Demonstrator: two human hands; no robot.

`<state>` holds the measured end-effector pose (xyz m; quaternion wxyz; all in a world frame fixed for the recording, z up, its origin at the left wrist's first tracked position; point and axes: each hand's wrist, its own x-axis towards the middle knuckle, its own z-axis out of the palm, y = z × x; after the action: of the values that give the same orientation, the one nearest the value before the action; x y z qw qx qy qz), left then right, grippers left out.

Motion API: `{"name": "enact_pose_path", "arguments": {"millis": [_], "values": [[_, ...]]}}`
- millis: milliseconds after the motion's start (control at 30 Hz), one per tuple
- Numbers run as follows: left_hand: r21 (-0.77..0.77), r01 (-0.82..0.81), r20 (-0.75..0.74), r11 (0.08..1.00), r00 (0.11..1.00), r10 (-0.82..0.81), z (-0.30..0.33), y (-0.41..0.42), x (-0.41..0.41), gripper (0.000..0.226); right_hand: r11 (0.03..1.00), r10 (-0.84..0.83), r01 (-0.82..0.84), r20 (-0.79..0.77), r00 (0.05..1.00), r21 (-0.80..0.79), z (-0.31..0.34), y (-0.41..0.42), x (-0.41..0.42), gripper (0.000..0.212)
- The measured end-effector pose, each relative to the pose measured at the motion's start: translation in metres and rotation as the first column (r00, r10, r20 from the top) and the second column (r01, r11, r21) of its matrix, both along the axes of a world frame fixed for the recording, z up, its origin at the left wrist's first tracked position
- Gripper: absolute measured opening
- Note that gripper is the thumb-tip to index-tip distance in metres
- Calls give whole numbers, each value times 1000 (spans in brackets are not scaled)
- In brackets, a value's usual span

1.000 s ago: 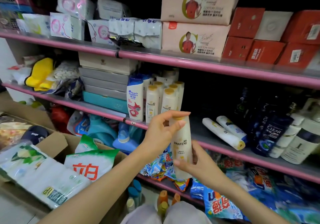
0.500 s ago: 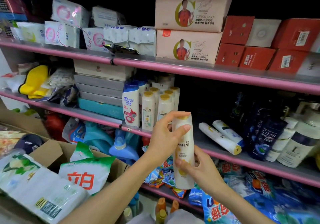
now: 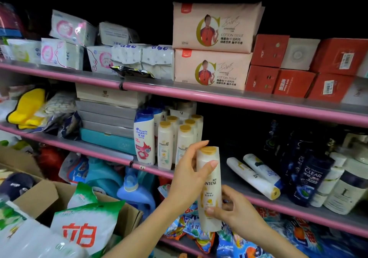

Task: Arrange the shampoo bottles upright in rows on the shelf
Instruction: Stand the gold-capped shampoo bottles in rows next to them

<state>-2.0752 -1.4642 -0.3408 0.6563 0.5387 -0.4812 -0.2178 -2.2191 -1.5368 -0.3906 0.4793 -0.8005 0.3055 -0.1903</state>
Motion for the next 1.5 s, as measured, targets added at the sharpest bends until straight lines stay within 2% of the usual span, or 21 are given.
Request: {"name": "enact_pose_path", "arguments": {"millis": [100,233,400,533,633,733,800,900,967,1033,1133,1200,1500], "values": [[45,-83,-69,996,994,86,-7,-9,7,47,995,-88,90,61,994,-36,-1,-22,11,34],[196,-262,-73,945,957,281,-30,-23,23,59,941,-323,335,174,930,-45,-2,-71,35,31],[329,-417,12,847,899,438,-59,-46,40,74,875,-460,470,105,882,-115,-22,-129,68,33],[364,-469,93,805,878,469,-79,-64,47,71,837,-517,522,73,853,-165,-43,-160,100,31],[381,-506,122,774,857,501,-96,-73,50,76,859,-472,483,104,876,-172,-50,-182,119,30],[394,-654,241,645,751,614,-112,-81,51,84,897,-406,426,160,900,-120,-55,-197,135,25],[368,-718,284,591,692,664,-119,-85,50,84,910,-371,395,179,911,-123,-59,-203,145,25],[380,-755,367,535,654,662,-128,-93,51,85,928,-332,355,179,926,-116,-65,-209,159,30],[357,-766,415,534,643,644,-132,-99,53,84,931,-326,348,174,929,-110,-73,-211,166,34],[308,-788,478,533,613,630,-136,-105,52,82,926,-334,357,175,926,-125,-81,-211,172,29],[260,-822,465,506,566,681,-141,-111,51,79,915,-338,366,174,925,-171,-87,-214,177,19],[259,-827,448,498,560,697,-143,-112,52,77,913,-319,352,181,930,-204,-88,-215,178,24],[191,-866,448,461,495,744,-148,-112,51,72,956,-201,234,184,962,-179,-93,-218,177,39]]}}
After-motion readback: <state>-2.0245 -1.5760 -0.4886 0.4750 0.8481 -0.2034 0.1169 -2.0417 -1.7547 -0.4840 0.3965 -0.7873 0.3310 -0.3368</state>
